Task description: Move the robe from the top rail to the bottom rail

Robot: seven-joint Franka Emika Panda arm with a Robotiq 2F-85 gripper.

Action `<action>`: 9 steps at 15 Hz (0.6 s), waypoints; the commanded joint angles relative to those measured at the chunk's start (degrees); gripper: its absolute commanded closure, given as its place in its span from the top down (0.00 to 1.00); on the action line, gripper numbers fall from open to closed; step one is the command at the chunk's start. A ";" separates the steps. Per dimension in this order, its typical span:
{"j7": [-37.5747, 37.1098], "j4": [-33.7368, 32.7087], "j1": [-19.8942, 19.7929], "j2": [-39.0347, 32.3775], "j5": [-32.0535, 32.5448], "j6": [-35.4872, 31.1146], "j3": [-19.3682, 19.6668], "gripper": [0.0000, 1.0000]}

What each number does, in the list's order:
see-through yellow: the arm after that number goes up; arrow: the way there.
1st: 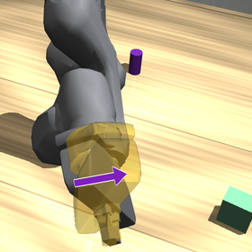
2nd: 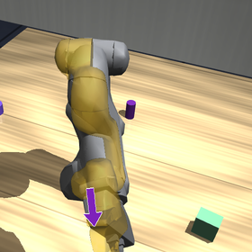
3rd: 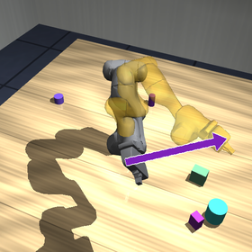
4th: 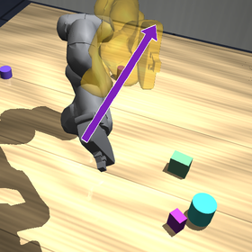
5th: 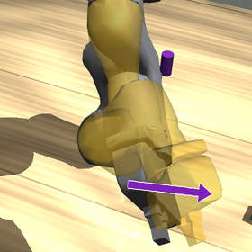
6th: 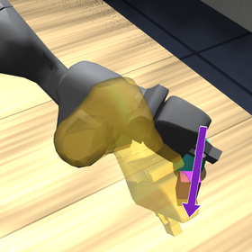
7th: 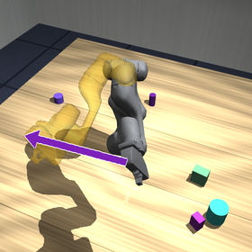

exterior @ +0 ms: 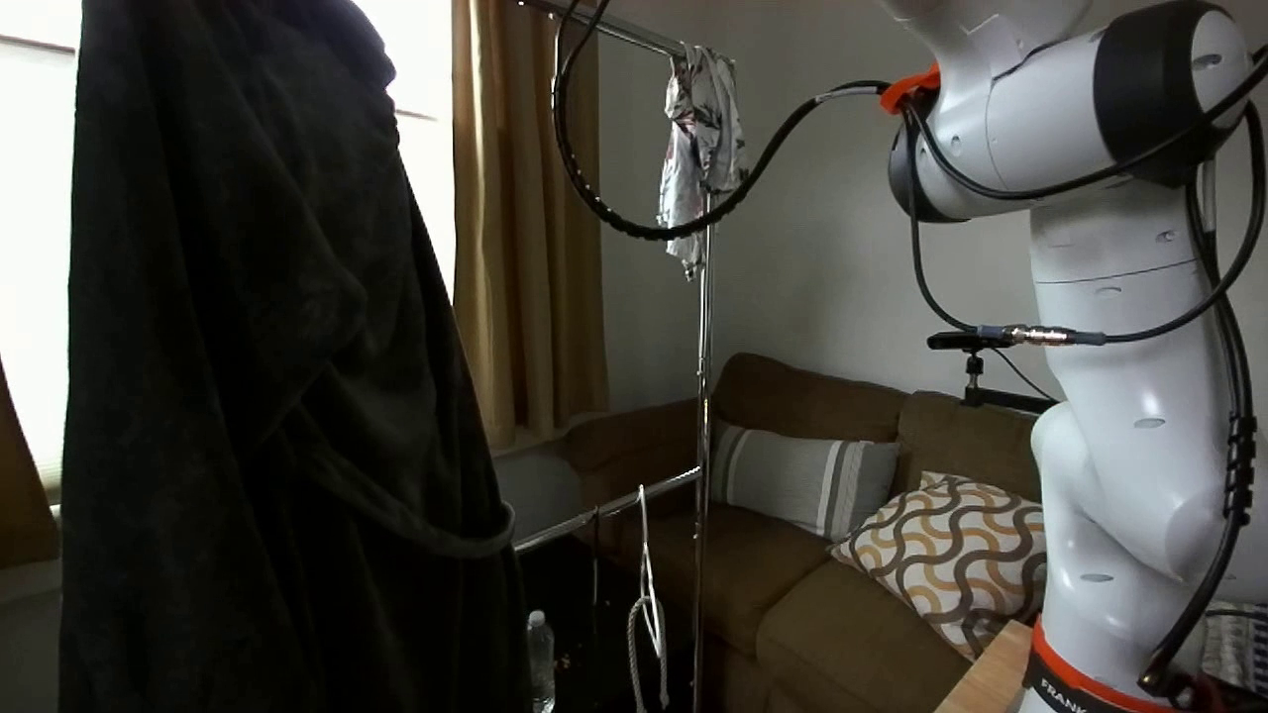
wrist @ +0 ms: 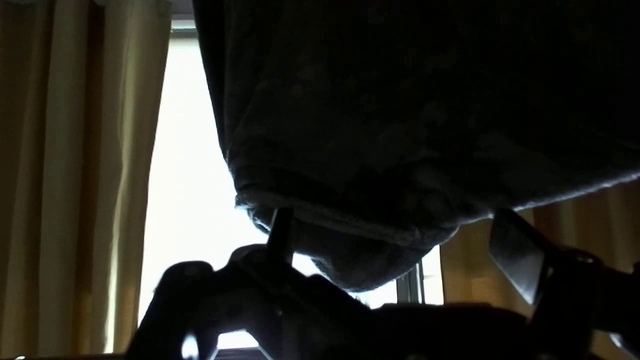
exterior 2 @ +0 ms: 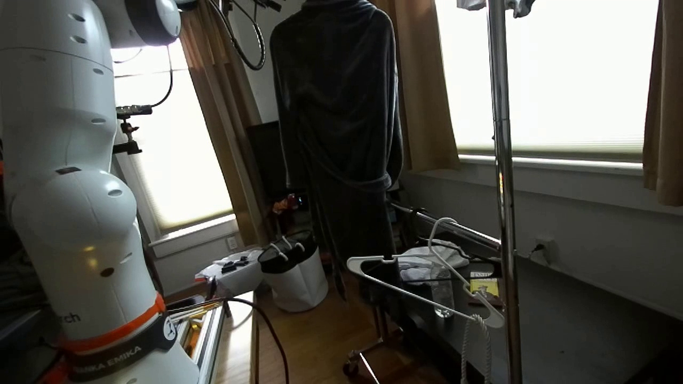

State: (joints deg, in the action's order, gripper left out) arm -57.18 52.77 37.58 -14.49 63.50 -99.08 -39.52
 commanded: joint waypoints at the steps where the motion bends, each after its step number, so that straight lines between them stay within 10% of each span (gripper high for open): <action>1: -3.20 -4.14 6.99 -3.19 -0.60 -4.41 6.12 1.00; 9: -8.62 -12.53 20.83 -10.23 0.85 -6.55 21.65 1.00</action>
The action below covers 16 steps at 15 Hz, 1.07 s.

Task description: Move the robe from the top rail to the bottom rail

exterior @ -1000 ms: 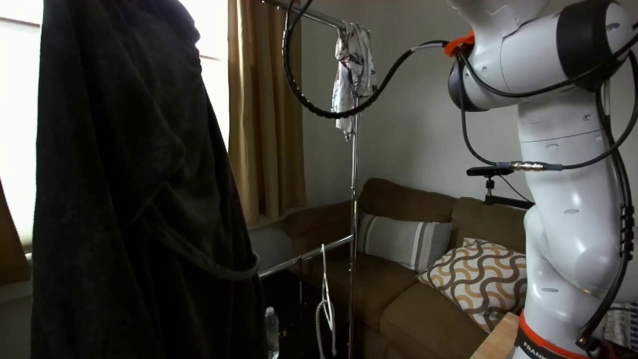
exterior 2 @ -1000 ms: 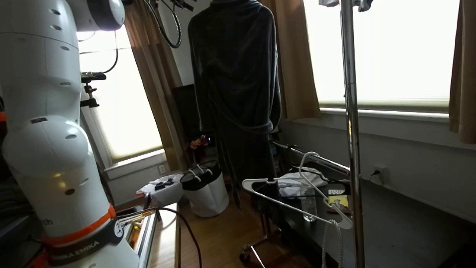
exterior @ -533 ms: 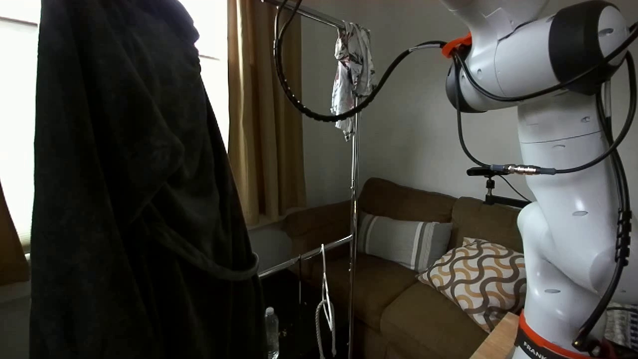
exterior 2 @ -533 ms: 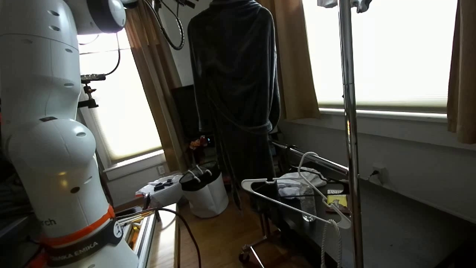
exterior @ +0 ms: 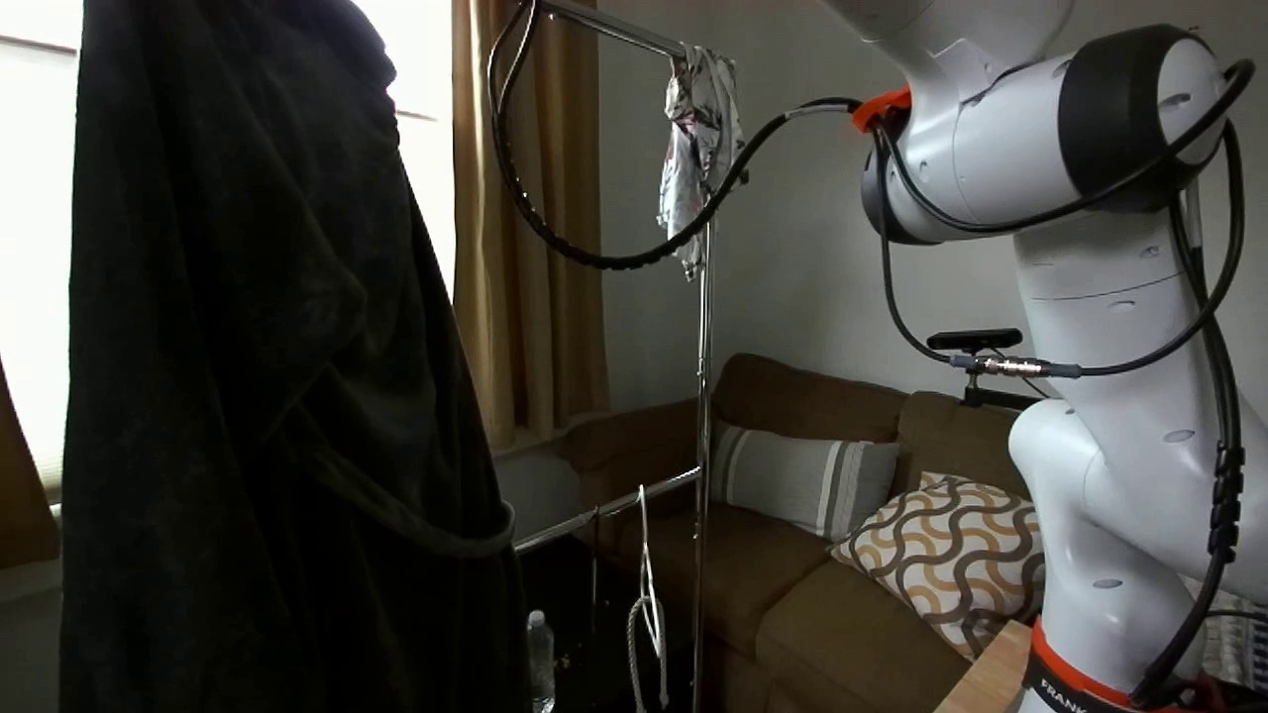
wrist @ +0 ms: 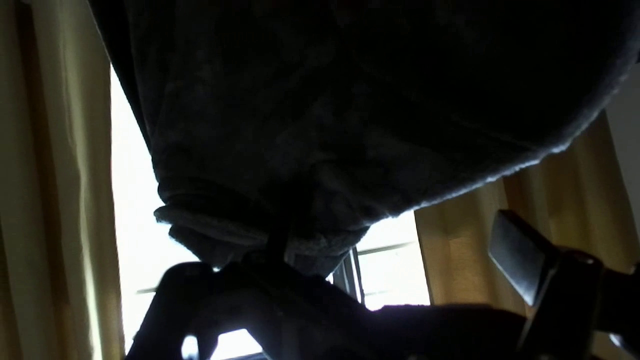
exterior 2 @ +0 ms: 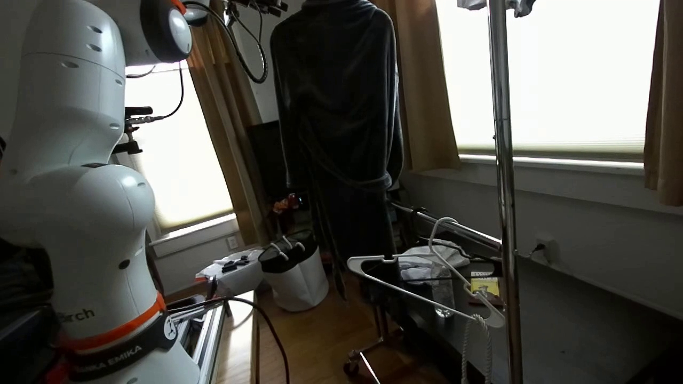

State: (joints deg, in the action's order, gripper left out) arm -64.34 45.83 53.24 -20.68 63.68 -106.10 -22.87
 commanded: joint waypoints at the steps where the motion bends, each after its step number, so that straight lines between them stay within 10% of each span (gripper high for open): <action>1: -1.27 -6.86 6.38 -5.12 0.28 0.72 6.53 1.00; 7: 3.64 -12.35 10.64 -8.93 -2.92 10.78 14.31 1.00; 10: 4.10 -13.33 8.25 -7.22 -4.15 18.60 11.86 1.00; 11: 4.79 -13.96 7.78 -6.78 -4.72 19.32 11.59 0.75; 16: 10.07 -16.86 5.18 -5.80 -9.26 16.39 9.65 0.42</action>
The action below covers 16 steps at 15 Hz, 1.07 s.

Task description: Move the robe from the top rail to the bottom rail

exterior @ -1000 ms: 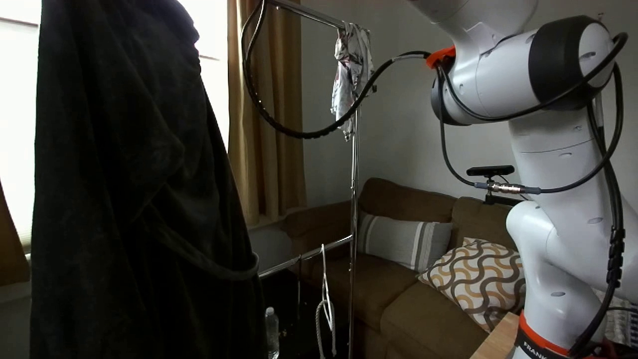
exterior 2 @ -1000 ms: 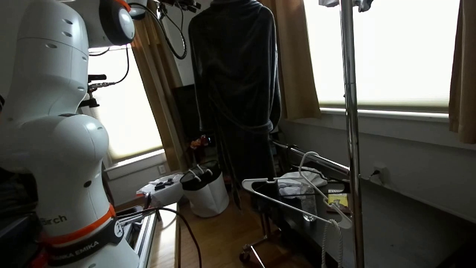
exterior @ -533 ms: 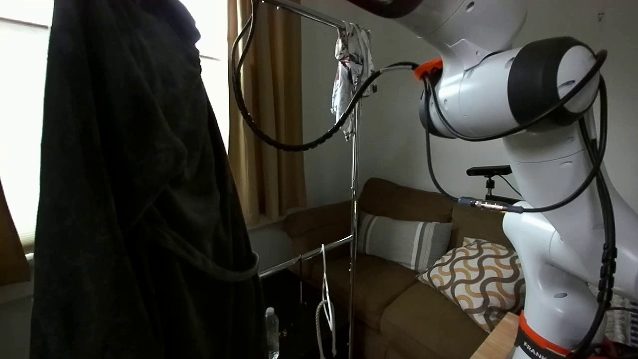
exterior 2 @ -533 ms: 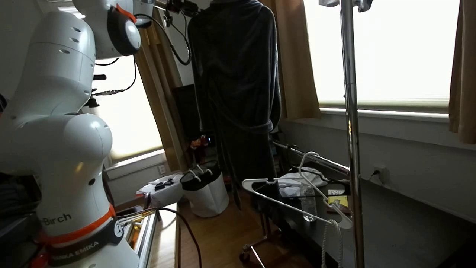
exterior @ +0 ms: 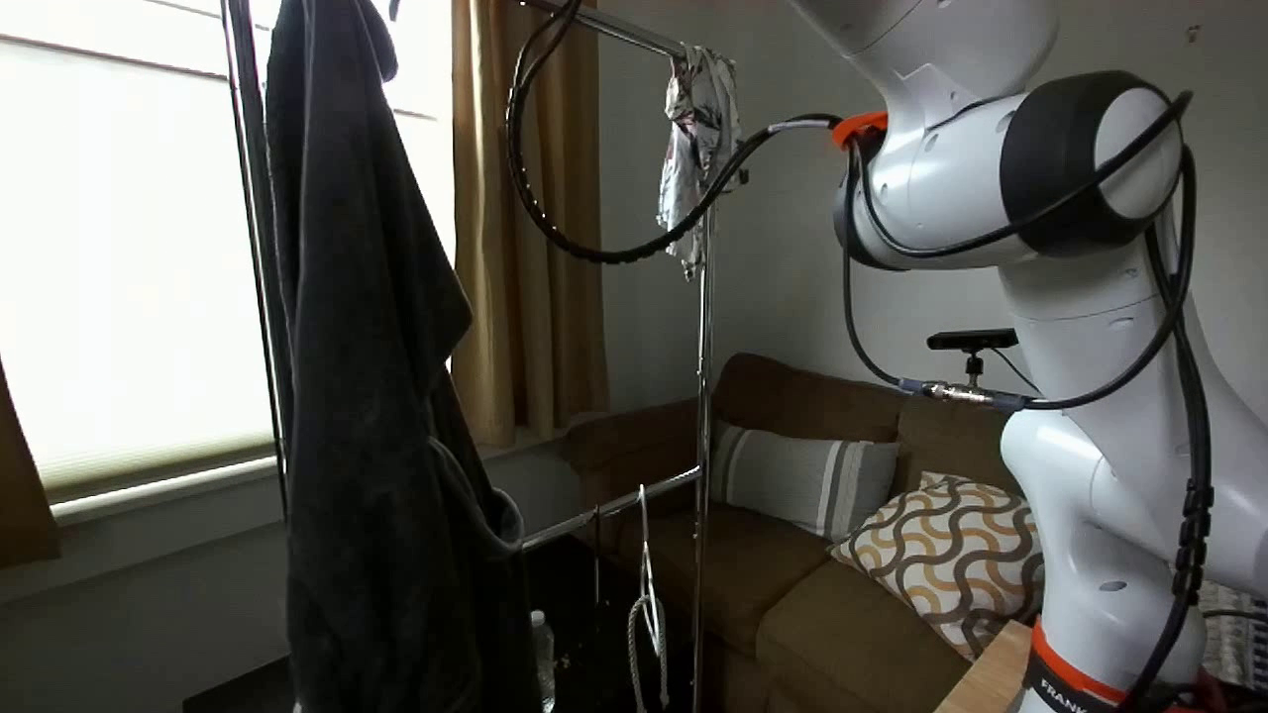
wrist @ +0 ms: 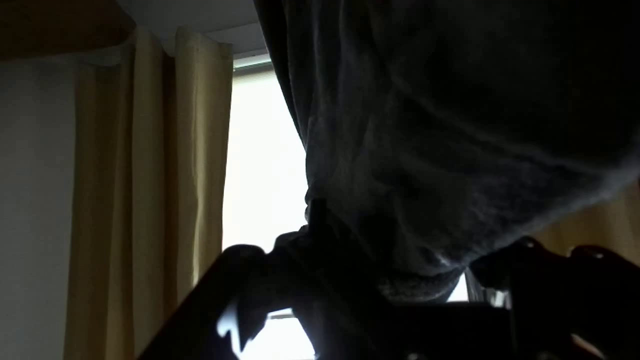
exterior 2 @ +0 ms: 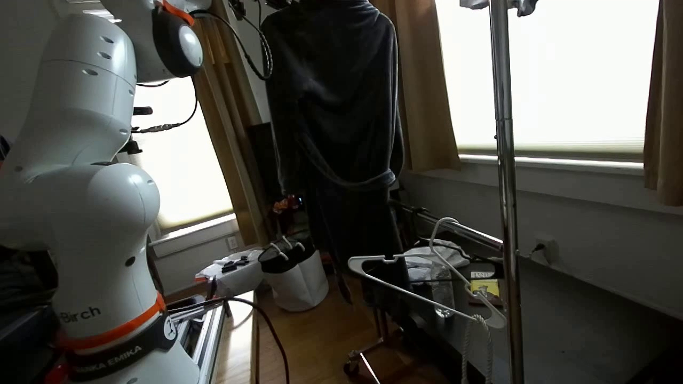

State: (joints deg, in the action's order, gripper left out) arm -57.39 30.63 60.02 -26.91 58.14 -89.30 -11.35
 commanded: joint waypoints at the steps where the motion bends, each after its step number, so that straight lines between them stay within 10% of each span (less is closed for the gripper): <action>1: 3.73 -2.15 -2.02 0.50 -5.01 -0.23 -2.32 0.35; 6: 6.29 -6.01 -0.62 -0.38 -15.61 1.58 4.10 0.01; 16: 2.16 -5.18 4.88 2.98 -14.63 -8.27 14.22 0.03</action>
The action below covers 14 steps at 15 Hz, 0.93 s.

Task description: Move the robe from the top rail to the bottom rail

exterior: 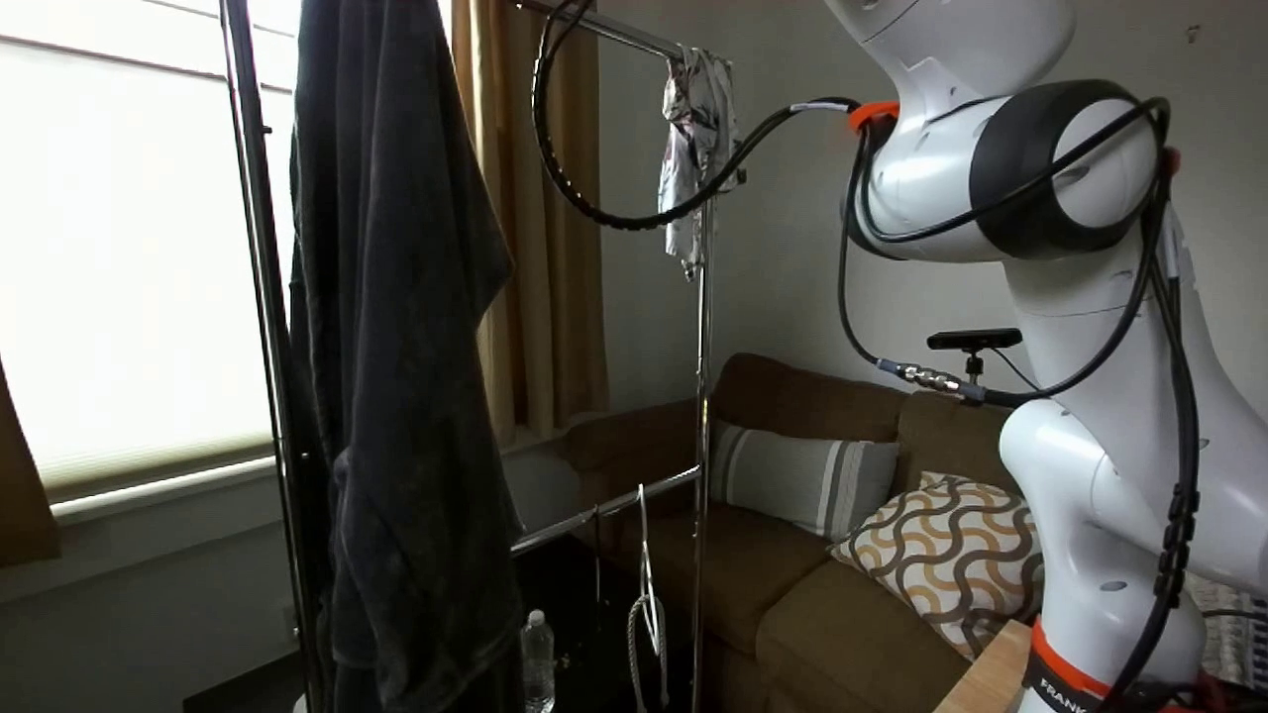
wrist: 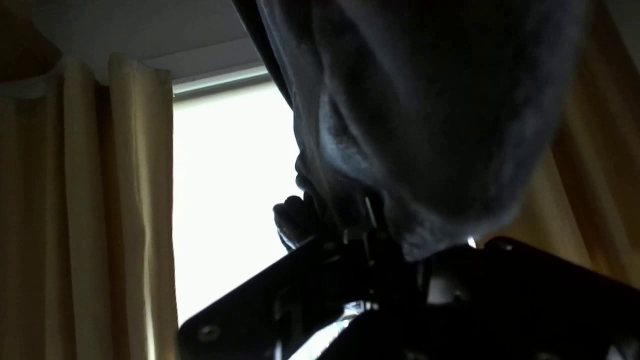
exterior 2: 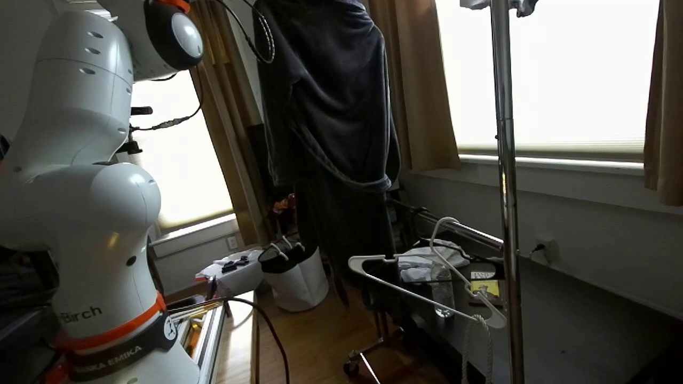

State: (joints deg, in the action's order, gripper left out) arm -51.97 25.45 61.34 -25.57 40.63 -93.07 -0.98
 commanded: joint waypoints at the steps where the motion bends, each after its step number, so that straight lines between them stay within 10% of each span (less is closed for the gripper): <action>1: -4.38 -0.01 4.66 1.86 4.08 -5.69 4.88 0.03; 8: -15.69 0.00 12.69 1.91 17.67 -7.35 10.53 0.03; 14: -10.07 0.29 18.66 1.64 23.33 1.67 10.06 0.02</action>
State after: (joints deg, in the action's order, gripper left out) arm -63.91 25.73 76.31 -24.39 59.41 -96.57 7.85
